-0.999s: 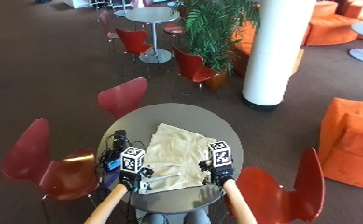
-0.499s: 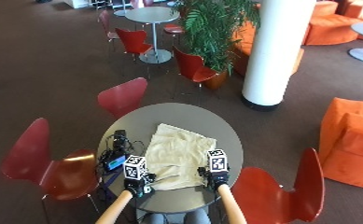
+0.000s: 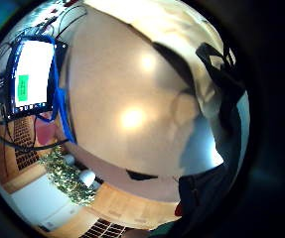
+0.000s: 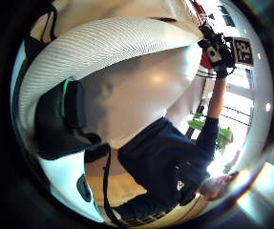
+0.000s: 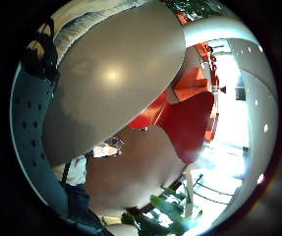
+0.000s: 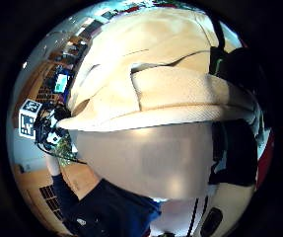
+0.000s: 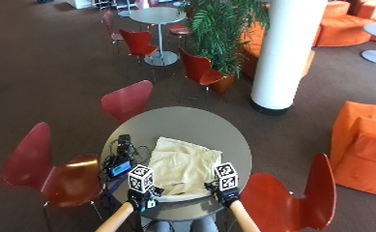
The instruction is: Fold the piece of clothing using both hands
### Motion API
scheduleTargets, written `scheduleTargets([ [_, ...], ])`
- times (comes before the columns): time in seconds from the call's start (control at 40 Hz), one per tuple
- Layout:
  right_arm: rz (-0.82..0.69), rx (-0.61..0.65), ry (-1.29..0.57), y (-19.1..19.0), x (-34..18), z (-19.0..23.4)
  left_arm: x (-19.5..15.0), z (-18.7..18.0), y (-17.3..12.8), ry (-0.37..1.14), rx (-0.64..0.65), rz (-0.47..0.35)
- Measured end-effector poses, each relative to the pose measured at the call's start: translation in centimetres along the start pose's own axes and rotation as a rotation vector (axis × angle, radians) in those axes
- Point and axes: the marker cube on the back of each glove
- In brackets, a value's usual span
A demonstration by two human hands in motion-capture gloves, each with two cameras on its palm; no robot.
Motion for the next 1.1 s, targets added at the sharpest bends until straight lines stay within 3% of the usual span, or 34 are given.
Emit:
scheduleTargets([
  [0.1,-0.082,-0.074,0.016,0.6,0.2,0.4,-0.2,1.5,-0.2,0.041,-0.078,0.035],
  [0.175,-0.147,-0.136,0.025,2.0,0.3,-0.9,0.7,0.4,1.1,0.063,-0.128,0.058],
  [0.3,-0.220,-0.252,-0.013,3.0,1.3,-4.0,2.8,-4.7,3.7,0.165,-0.185,0.139],
  [0.375,-0.187,-0.255,-0.101,2.3,2.6,-7.6,2.5,-8.8,3.5,0.193,-0.180,0.140],
  [0.425,-0.144,-0.222,-0.202,1.2,3.4,-10.1,1.2,-11.3,2.1,0.185,-0.153,0.076],
  [0.499,-0.041,-0.163,-0.340,-2.2,4.4,-11.8,-1.5,-13.1,-1.9,0.161,-0.127,-0.096],
  [0.599,0.082,-0.119,-0.426,-6.4,4.0,-11.1,-4.2,-11.7,-7.2,0.143,-0.156,-0.312],
  [0.699,0.199,-0.091,-0.405,-7.5,2.4,-10.7,-4.3,-10.1,-8.1,0.104,-0.231,-0.513],
  [0.949,0.324,-0.123,-0.360,-11.5,2.0,-5.8,-6.5,-5.0,-12.1,0.056,-0.161,-0.651],
  [1.024,0.323,-0.089,-0.345,-11.6,2.0,-5.8,-6.4,-5.0,-12.0,0.038,-0.145,-0.657],
  [1.099,0.333,-0.056,-0.310,-11.2,2.3,-6.4,-6.3,-5.9,-12.2,-0.009,-0.042,-0.632],
])
